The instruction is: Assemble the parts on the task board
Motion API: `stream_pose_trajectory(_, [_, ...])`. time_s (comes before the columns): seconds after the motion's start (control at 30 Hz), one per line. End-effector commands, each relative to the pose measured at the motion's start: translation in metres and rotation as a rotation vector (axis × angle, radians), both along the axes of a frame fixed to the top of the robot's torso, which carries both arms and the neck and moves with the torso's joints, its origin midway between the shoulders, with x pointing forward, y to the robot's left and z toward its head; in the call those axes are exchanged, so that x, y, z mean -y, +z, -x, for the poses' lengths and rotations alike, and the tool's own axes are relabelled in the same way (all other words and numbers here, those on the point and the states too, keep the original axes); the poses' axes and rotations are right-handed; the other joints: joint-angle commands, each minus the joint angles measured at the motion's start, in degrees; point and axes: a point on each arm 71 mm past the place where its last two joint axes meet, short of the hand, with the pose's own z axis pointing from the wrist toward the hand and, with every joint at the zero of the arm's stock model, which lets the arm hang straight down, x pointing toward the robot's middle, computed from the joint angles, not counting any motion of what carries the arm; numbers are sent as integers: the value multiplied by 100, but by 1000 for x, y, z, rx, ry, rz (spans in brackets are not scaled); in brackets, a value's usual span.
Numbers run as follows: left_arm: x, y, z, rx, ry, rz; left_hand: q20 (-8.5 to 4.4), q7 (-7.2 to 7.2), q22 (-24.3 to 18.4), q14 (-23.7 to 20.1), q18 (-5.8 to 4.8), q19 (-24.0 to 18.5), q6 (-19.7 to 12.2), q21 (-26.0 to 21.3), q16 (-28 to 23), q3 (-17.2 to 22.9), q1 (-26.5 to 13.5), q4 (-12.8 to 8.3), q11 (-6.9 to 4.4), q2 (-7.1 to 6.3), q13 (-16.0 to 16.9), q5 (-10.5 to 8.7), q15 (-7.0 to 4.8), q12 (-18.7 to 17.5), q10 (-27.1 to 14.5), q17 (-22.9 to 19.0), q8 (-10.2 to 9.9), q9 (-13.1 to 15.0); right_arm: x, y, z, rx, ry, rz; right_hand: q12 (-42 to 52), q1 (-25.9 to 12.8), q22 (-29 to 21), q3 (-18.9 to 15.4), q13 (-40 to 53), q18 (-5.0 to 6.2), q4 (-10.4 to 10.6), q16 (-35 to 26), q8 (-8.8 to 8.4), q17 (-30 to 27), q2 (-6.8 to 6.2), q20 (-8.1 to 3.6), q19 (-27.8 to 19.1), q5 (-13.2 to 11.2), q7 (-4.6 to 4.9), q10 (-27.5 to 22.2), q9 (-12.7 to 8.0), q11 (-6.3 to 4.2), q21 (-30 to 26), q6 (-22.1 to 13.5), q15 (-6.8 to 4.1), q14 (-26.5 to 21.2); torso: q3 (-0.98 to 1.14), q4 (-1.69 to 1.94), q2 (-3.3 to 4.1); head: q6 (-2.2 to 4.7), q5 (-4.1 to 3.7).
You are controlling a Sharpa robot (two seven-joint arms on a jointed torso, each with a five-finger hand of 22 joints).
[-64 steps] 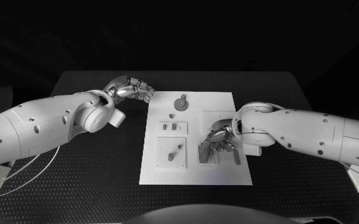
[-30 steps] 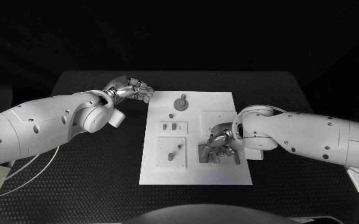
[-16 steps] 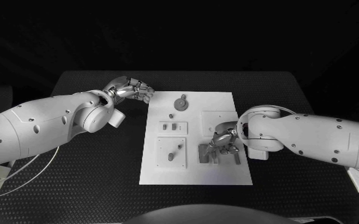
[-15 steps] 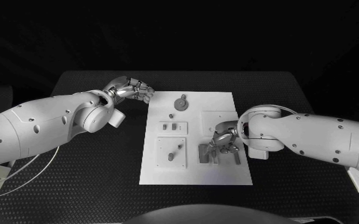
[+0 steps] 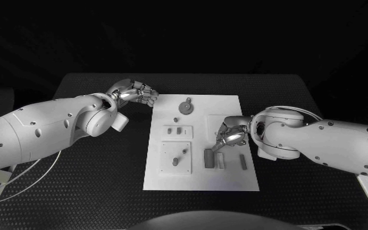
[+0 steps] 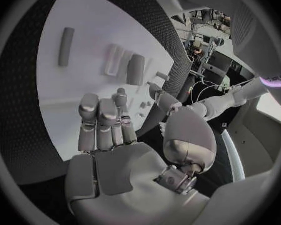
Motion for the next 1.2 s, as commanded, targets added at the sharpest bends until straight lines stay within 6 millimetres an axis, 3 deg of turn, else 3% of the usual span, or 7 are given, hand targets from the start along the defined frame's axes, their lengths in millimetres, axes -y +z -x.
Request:
stream_pose_trajectory(0.03, [1,0,1,1,-10,10,10,18,7,-18,110,-33,-13,-9,-6,-19,-15,26,12,-36,-7,3,26,27,-9,-6,-38,-9,-6,17,-5,283,177,-101,43,461,27,32,15,408,-280,-44,2,11,84,26,-99,-3,223,-109,21,12,-41,-216,34,-111,-4,5,-1,16,-13])
stream_pose_trajectory(0.13, [0,1,1,3,-7,10,10,18,7,-18,110,-33,-12,-9,-6,-18,-14,26,12,-36,-7,3,26,27,-9,-6,-38,-9,-4,24,-3,392,291,-151,70,1460,11,-4,20,406,-592,-184,17,-15,308,149,-372,-9,248,-345,69,41,-187,-290,75,-415,-8,5,-1,17,-13])
stream_pose_trajectory(0.33, [-1,0,1,4,-5,8,10,17,8,-17,111,-33,-12,-8,-5,-18,-11,25,12,-37,-8,3,26,28,-8,-6,-37,-9,-5,31,-1,519,418,-166,10,2687,-41,-358,-133,328,-583,-580,5,-227,372,570,-1074,-2,139,-935,108,-9,-579,-559,84,-1072,-3,-8,-2,15,21])
stream_pose_trajectory(0.47, [0,0,1,4,-7,8,10,17,8,-17,111,-33,-12,-8,-5,-17,-10,24,12,-37,-9,3,26,28,-8,-6,-37,-9,-19,29,3,609,525,-96,-157,2910,-132,-387,-411,302,-582,-845,-29,-436,315,789,-1409,1,26,-1223,100,86,-853,-779,224,-1427,6,-15,0,29,27])
stream_pose_trajectory(0.67, [-2,-2,-1,1,0,2,10,18,9,-16,111,-32,-13,-7,-4,-15,-9,27,12,-31,-10,3,26,28,-8,-6,-38,-10,-30,28,10,668,576,-127,-118,2990,-155,-381,-513,325,-584,-857,-15,-502,168,894,-1496,7,-133,-1342,105,143,-928,-864,299,-1547,14,-7,3,7,42])
stream_pose_trajectory(0.77, [-1,-2,-2,1,-3,2,10,18,9,-16,112,-31,-14,-7,-3,-14,-9,29,13,-27,-11,3,26,28,-8,-7,-38,-10,-34,28,12,669,596,-130,43,3095,-139,-315,-564,351,-575,-736,-33,-478,105,988,-1570,5,-334,-1520,126,197,-948,-1064,361,-1702,3,-12,1,-1,38])
stream_pose_trajectory(1.2, [-1,-2,-3,1,-3,1,11,20,10,-17,112,-31,-18,-6,-2,-11,-7,31,14,-18,-14,3,26,28,-9,-7,-39,-11,-37,-3,24,539,622,-53,975,3399,-40,-166,-689,418,-576,91,230,-336,195,1197,-1752,7,-552,-2187,431,353,-928,-1105,515,-2244,0,7,-1,-50,33])
